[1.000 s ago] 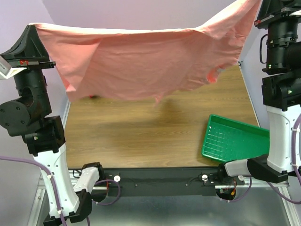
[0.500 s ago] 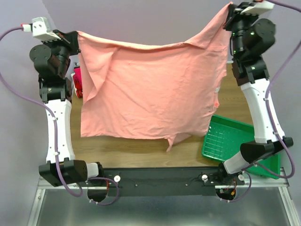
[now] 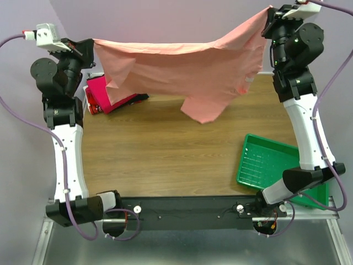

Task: Fold and stack the t-shirts
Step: Flatten the tshirt out

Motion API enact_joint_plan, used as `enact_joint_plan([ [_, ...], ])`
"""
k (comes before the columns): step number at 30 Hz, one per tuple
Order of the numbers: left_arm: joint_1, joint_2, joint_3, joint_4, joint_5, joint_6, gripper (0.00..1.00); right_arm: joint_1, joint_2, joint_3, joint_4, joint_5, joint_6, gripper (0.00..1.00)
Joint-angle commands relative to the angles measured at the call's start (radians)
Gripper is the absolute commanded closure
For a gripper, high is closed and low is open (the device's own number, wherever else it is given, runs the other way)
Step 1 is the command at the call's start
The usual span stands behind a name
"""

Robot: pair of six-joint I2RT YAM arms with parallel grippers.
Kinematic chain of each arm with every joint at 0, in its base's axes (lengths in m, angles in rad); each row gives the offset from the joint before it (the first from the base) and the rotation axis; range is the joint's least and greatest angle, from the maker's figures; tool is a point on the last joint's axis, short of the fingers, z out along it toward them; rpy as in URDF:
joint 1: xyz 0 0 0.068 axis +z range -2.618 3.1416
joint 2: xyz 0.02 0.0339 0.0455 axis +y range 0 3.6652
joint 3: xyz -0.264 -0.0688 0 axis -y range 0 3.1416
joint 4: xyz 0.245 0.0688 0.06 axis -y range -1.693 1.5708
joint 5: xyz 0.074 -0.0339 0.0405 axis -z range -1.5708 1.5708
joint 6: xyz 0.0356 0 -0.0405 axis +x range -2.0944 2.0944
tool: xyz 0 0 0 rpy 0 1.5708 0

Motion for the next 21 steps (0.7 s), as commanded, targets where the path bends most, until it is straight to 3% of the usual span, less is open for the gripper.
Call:
enact_joint_plan([
  [1,0.008,-0.131,-0.011,0.073,-0.064,0.025,1.0,-0.005,-0.095,0.023,0.05,-0.075,-0.002,1.0],
  [10,0.008,-0.323,0.027,0.064,-0.317,0.183,1.0,-0.005,-0.218,0.041,0.162,-0.192,-0.062,1.0],
  [14,0.008,-0.338,0.09,0.039,-0.354,0.23,1.0,-0.005,-0.212,0.123,0.179,-0.215,-0.063,1.0],
  [21,0.008,-0.326,0.143,0.01,-0.296,0.253,1.0,-0.005,-0.18,0.184,0.223,-0.211,-0.013,1.0],
])
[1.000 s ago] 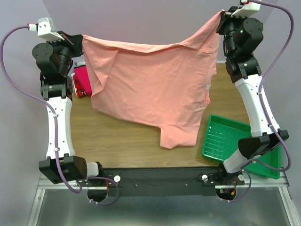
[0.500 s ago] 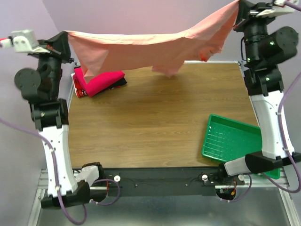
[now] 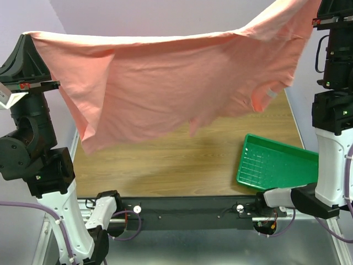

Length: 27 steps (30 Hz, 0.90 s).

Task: Fold and stack the t-shirts
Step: Flatten the tshirt out

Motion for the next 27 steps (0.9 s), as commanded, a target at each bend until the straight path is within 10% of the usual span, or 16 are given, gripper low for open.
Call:
enact_joint_plan([
  [1,0.008,0.03,-0.005,-0.035,0.007,0.032,1.0,-0.005,0.035,0.022,0.055,0.005,0.029,0.99],
  [12,0.009,0.507,-0.318,-0.196,0.462,-0.066,0.97,-0.008,0.371,-0.224,0.048,0.191,0.08,1.0],
  [14,0.011,0.628,-0.306,-0.254,0.446,-0.019,0.62,-0.011,0.504,-0.229,0.041,0.2,0.097,0.99],
  [17,0.015,0.829,-0.221,-0.306,0.362,0.009,0.34,-0.028,0.713,-0.156,0.012,0.205,0.151,0.98],
  [19,0.018,0.922,-0.096,-0.337,0.34,0.002,0.28,-0.043,0.814,-0.056,-0.098,0.196,0.181,0.75],
  [20,0.017,0.938,-0.066,-0.351,0.343,-0.009,0.26,-0.042,0.9,0.028,-0.177,0.197,0.184,0.35],
  [21,0.017,0.944,-0.023,-0.349,0.341,-0.018,0.23,-0.043,0.928,0.059,-0.211,0.2,0.186,0.21],
  [23,0.015,0.929,-0.018,-0.334,0.338,-0.049,0.16,-0.043,0.953,0.061,-0.238,0.196,0.192,0.04],
  [27,0.009,0.849,-0.135,-0.325,0.266,-0.043,0.1,-0.043,0.867,-0.109,-0.241,0.157,0.198,0.0],
])
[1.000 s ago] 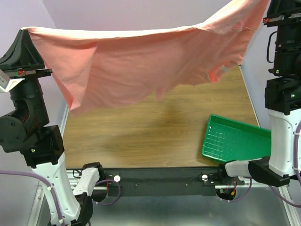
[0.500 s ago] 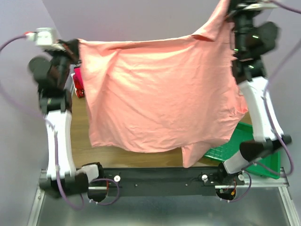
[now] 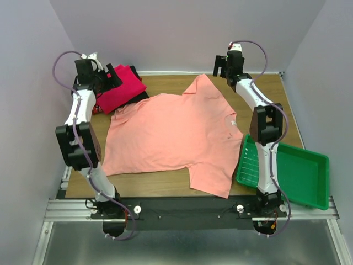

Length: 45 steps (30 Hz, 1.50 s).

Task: Fold and stack the t-shirts
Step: Fold the tshirt

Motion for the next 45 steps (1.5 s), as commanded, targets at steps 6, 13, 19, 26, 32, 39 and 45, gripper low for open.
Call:
enact_joint_plan([
  [6,-0.044,-0.292,-0.292,0.043,-0.054,0.007,0.1,-0.003,-0.302,-0.278,0.004,-0.18,0.071,0.0],
  [13,-0.146,-0.332,-0.476,0.052,-0.059,-0.039,0.1,-0.004,-0.344,-0.456,-0.011,-0.398,0.157,0.0],
  [19,-0.167,-0.297,-0.542,0.037,-0.059,-0.047,0.1,-0.003,-0.305,-0.524,-0.028,-0.446,0.186,0.0],
  [26,-0.167,-0.214,-0.578,0.049,-0.018,-0.024,0.1,-0.003,-0.255,-0.548,-0.049,-0.441,0.182,0.0],
  [32,-0.172,-0.101,-0.565,0.064,-0.011,-0.014,0.1,-0.003,-0.195,-0.539,-0.071,-0.417,0.182,0.0],
  [39,-0.173,-0.016,-0.52,0.079,-0.007,-0.021,0.1,-0.004,-0.12,-0.501,-0.107,-0.345,0.175,0.0],
  [45,-0.176,0.042,-0.443,0.101,0.009,-0.042,0.1,-0.006,-0.063,-0.436,-0.146,-0.219,0.182,0.0],
])
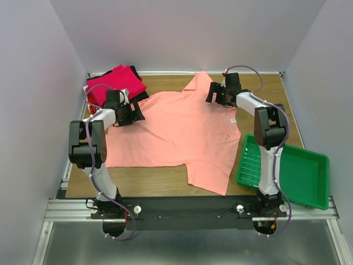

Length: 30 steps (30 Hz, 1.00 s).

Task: Fold and stack the t-shirts
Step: Fold the tshirt

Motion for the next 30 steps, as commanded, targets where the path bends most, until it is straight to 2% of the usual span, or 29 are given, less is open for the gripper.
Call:
enact_joint_plan([
  [1,-0.007,0.086,0.044,-0.016,0.017,-0.01,0.1,-0.003,0.088,0.049,-0.104,0.158,0.008,0.0],
  [4,-0.017,0.129,0.102,-0.018,0.029,-0.02,0.1,-0.014,0.118,0.114,-0.122,0.209,0.028,0.0],
  [10,-0.021,0.181,0.196,-0.013,0.021,-0.029,0.1,-0.034,0.198,0.275,-0.174,0.207,0.001,0.0],
  [14,-0.05,0.175,0.231,0.001,0.009,-0.026,0.1,-0.034,0.275,0.408,-0.231,0.212,-0.018,0.0],
  [18,-0.055,0.135,0.253,-0.005,-0.016,-0.016,0.1,-0.036,0.29,0.438,-0.245,0.203,-0.018,0.0],
  [21,-0.058,0.046,0.215,-0.015,-0.081,-0.033,0.1,-0.036,0.267,0.442,-0.245,0.181,-0.033,0.0],
  [24,-0.06,-0.099,0.101,-0.045,-0.224,-0.078,0.07,-0.037,0.238,0.441,-0.244,0.151,-0.068,0.0],
  [28,-0.06,-0.306,-0.057,-0.145,-0.484,-0.226,0.02,-0.036,0.211,0.433,-0.245,0.141,-0.11,0.0],
  [30,-0.058,-0.362,-0.1,-0.209,-0.549,-0.277,0.02,-0.035,0.172,0.407,-0.244,0.143,-0.111,0.0],
])
